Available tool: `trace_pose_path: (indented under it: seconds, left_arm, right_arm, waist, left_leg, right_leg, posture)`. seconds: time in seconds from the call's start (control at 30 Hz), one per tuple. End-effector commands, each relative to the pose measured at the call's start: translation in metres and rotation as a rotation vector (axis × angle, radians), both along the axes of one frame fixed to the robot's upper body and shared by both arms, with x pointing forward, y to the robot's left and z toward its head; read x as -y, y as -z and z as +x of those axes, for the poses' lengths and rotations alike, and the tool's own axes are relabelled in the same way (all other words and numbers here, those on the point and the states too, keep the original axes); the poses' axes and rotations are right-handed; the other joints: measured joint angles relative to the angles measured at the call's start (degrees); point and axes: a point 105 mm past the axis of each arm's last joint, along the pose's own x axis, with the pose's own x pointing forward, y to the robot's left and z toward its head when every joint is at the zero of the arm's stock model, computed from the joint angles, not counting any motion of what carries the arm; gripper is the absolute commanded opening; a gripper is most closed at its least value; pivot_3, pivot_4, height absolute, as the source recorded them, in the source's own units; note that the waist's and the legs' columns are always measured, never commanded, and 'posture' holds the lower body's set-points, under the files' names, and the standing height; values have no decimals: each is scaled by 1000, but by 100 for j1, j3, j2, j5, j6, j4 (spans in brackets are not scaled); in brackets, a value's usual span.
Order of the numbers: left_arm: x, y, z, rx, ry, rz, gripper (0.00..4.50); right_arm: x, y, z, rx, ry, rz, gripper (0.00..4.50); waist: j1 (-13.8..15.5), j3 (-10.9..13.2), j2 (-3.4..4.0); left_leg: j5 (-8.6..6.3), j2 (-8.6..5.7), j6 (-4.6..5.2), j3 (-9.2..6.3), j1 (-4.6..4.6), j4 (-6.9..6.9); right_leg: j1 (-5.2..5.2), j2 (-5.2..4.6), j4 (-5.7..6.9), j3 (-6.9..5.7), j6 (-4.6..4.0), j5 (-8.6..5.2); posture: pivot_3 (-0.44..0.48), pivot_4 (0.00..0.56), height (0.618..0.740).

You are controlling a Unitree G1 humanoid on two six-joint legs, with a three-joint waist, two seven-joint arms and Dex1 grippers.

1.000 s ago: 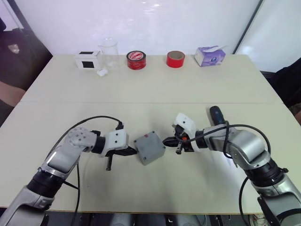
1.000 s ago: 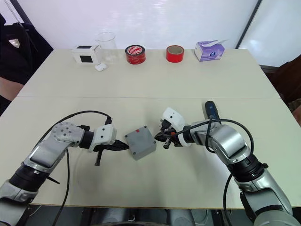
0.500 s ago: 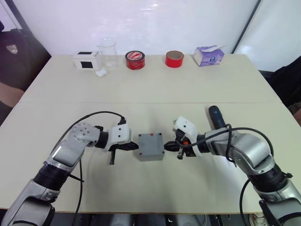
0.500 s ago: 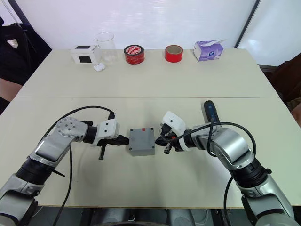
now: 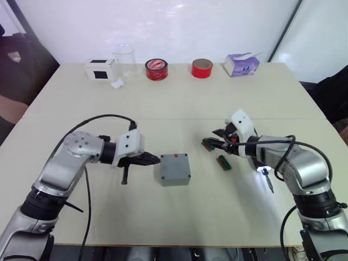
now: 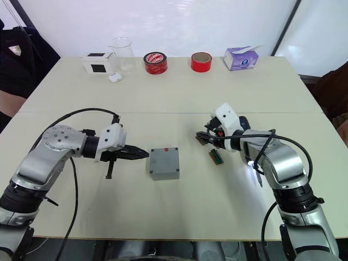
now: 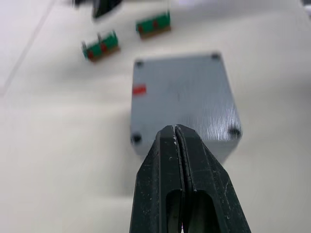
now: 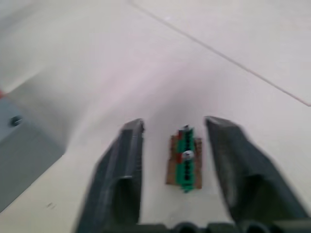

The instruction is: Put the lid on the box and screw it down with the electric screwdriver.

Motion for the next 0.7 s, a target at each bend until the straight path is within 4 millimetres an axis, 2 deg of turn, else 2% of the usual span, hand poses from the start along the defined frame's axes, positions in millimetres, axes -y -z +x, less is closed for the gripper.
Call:
trace_pose_path:
  seconds: [0.03,0.23,0.63,0.7]
  left_arm:
    - [6,-16,-1,52,7,-36,0]
    - [10,-16,2,58,0,-40,0]
    - [11,-15,2,63,0,-40,0]
    - [11,-15,3,66,-1,-40,0]
  right_arm:
    - [1,-1,5,30,16,16,3455]
    - [1,14,5,-9,28,30,3455]
    - [2,20,7,-23,41,34,3455]
    - [1,21,7,-26,41,34,3072]
  waist:
    - [0,0,0]
    - [-1,0,1]
    - [-1,0,1]
    - [-1,0,0]
  left_leg:
    - [0,0,0,1,0,0]
    - [0,-2,0,0,0,0]
    - [0,-2,0,1,0,0]
    - [0,-3,0,1,0,0]
  right_leg:
    - [0,0,0,0,0,0]
    - [0,2,0,0,0,0]
    - [0,1,0,1,0,0]
    - [0,1,0,1,0,0]
  posture:
    - [0,150,739]
    - [0,150,739]
    - [0,150,739]
    - [0,150,739]
